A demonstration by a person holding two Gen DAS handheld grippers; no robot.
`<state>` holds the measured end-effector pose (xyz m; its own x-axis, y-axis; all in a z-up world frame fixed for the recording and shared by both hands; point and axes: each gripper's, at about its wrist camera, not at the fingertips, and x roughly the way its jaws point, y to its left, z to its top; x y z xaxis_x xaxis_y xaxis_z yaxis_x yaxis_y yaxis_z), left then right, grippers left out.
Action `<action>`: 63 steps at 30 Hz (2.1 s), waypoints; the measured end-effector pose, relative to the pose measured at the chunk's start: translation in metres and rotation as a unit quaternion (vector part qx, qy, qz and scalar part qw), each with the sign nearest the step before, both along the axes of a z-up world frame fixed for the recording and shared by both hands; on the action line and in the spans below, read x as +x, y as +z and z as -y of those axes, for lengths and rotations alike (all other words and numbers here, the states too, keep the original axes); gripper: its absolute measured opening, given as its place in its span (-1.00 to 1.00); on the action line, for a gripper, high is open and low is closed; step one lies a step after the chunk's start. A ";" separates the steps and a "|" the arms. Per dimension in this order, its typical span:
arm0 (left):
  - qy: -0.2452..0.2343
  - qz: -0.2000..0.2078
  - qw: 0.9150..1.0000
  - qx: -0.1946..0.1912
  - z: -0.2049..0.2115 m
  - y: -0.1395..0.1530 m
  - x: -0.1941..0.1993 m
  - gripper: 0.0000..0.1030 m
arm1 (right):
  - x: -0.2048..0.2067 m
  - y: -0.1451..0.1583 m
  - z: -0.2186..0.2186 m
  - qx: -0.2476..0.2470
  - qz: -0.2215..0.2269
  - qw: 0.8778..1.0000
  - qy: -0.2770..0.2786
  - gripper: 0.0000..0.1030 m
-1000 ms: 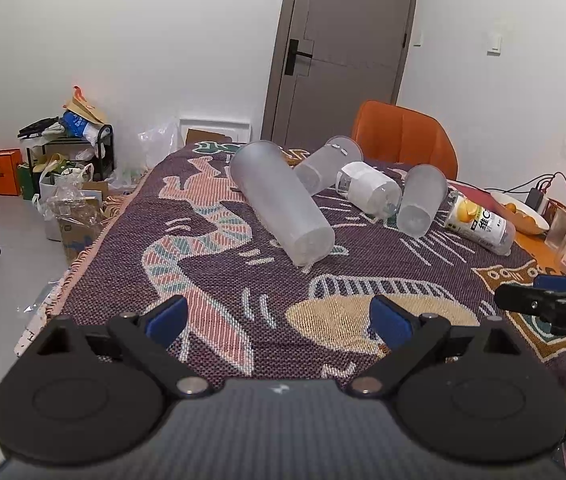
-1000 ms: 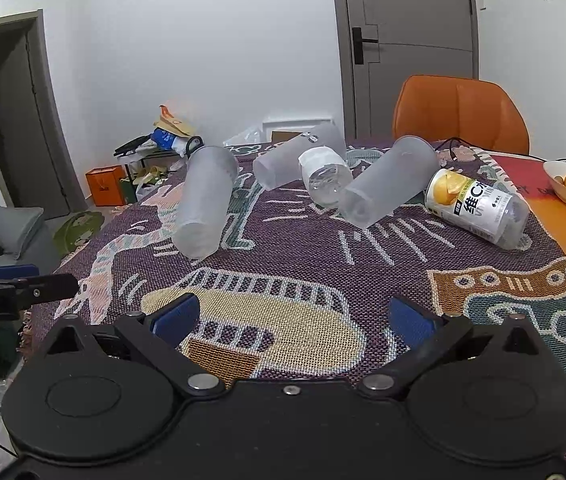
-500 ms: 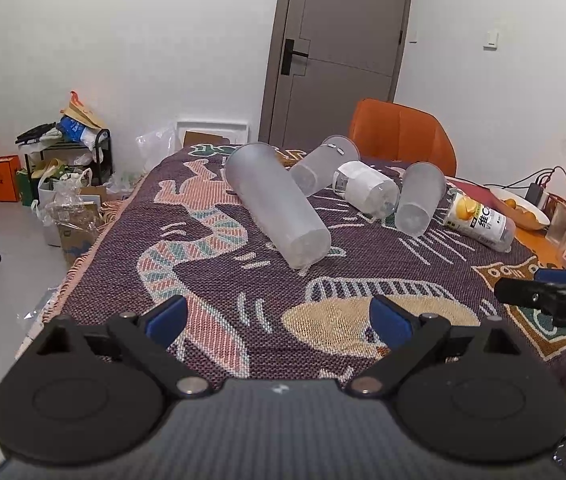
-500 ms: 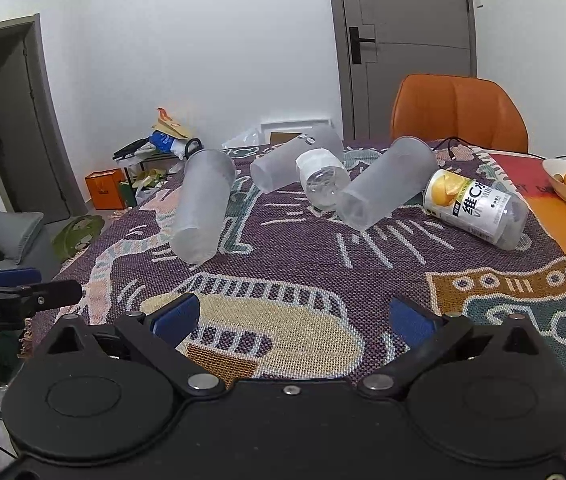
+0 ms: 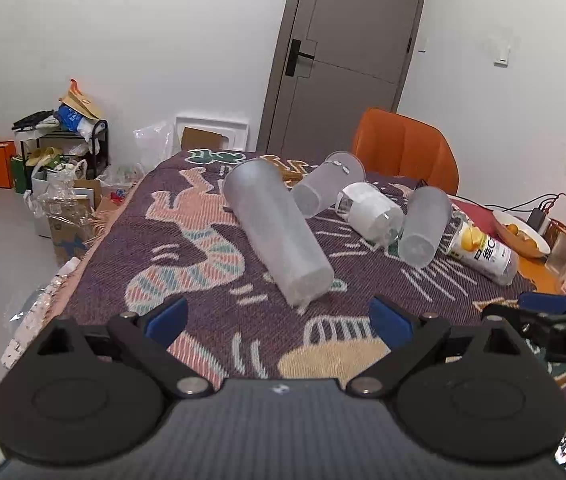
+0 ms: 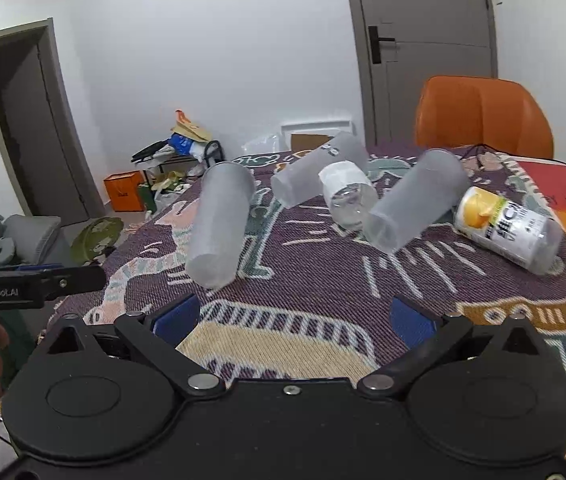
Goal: Flip cup upright
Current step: 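Close the left gripper around the tall frosted cup's body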
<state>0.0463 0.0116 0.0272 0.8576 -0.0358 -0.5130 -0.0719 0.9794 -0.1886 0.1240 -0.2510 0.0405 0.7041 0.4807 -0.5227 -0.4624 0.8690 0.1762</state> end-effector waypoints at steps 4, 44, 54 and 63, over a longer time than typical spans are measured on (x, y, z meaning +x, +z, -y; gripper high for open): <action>-0.001 -0.009 1.000 -0.010 -0.004 0.002 0.025 0.86 | 0.018 0.001 -0.007 0.007 -0.007 1.000 0.011 1.00; 0.021 -0.074 0.989 -0.124 -0.060 -0.030 0.195 0.83 | 0.170 -0.004 -0.103 0.017 -0.094 0.991 0.094 0.72; 0.009 -0.126 0.979 -0.157 -0.063 -0.054 0.234 0.65 | 0.174 -0.009 -0.101 0.008 -0.107 0.992 0.073 0.72; 0.002 -0.144 0.971 -0.193 -0.062 -0.060 0.232 0.35 | 0.174 -0.021 -0.087 0.011 -0.120 0.992 0.040 0.72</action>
